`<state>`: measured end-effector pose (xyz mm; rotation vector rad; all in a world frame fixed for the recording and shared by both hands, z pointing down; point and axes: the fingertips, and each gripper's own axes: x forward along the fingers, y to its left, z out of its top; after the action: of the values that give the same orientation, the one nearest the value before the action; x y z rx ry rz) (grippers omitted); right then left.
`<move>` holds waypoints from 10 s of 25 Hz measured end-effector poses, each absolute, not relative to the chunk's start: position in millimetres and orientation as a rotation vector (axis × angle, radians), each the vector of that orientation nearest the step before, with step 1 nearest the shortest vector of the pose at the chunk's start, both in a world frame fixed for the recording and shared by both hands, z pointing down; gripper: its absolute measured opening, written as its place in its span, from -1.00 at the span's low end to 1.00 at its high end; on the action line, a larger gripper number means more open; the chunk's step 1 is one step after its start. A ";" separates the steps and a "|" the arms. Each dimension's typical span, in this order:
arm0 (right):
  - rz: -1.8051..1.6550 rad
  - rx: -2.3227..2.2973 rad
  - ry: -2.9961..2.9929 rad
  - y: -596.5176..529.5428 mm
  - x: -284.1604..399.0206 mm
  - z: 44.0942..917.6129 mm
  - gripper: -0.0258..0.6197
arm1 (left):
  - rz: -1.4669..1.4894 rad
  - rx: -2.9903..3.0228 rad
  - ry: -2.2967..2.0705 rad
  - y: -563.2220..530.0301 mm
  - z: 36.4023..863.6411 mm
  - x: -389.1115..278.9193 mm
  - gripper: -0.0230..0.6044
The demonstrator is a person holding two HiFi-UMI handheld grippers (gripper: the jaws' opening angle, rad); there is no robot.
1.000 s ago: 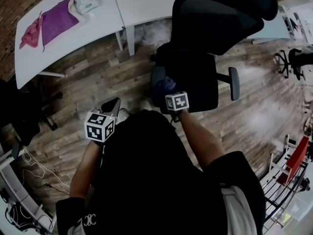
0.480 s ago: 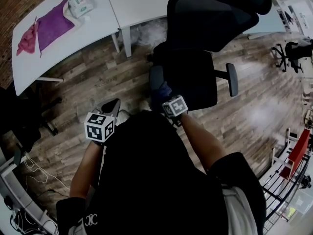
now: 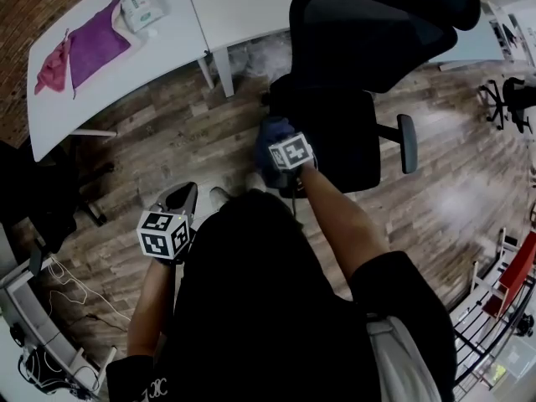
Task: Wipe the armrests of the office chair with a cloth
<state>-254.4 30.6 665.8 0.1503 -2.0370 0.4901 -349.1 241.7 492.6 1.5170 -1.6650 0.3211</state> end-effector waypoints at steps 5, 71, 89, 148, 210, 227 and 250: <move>0.498 0.260 -2.102 -9.4 -265.1 665.5 -0.69 | 0.400 1.494 -1.661 232.3 497.0 -357.5 -0.91; 0.802 -0.344 -2.032 24.7 -234.5 793.6 -0.71 | 0.608 1.514 -1.456 122.9 530.0 -342.1 -0.91; 0.751 0.821 -2.217 19.5 -222.2 615.4 -0.71 | 0.607 1.889 -1.186 139.5 531.5 -460.4 -0.91; 1.029 1.746 -1.552 26.0 -282.4 891.7 -0.71 | 0.908 2.012 -0.643 232.2 689.4 -509.8 -0.91; 0.463 1.703 -2.288 201.5 -36.2 434.8 -0.70 | 0.611 2.574 -0.808 167.0 442.8 -164.7 -0.91; 0.547 1.599 -2.282 228.8 117.2 441.8 -0.70 | 0.701 2.606 -0.683 164.0 450.5 26.8 -0.91; 0.619 1.275 -2.359 4.2 297.9 483.1 -0.70 | 0.500 2.382 -1.098 -65.6 481.1 155.2 -0.91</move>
<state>297.9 4.2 483.1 1.2755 -2.3588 0.6185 155.2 -65.6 481.1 2.3816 -1.0980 0.5001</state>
